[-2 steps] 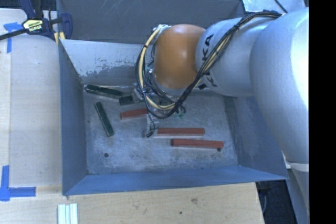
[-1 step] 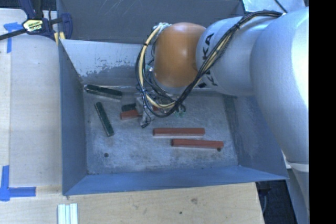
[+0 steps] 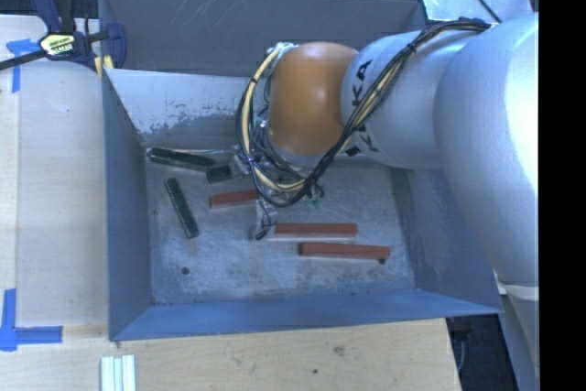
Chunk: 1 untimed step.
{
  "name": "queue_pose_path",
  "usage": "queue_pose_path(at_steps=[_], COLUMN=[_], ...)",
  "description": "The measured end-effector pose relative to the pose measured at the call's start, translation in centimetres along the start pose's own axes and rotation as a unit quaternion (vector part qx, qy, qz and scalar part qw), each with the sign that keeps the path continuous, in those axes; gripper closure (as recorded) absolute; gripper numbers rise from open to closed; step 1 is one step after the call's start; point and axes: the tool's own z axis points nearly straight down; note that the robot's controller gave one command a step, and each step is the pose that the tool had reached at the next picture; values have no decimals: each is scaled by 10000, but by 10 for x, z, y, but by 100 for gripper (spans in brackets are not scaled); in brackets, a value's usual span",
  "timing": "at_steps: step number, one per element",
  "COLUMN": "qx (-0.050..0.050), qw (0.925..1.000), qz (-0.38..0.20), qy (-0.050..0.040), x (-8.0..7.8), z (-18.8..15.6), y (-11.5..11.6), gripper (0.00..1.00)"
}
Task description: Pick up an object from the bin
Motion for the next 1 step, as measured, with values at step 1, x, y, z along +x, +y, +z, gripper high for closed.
queue_pose_path(at_steps=[1], qx=[-1], qw=[10000], qz=[1], qy=[-19], x=[-1], z=[-1], y=[0], gripper=[100])
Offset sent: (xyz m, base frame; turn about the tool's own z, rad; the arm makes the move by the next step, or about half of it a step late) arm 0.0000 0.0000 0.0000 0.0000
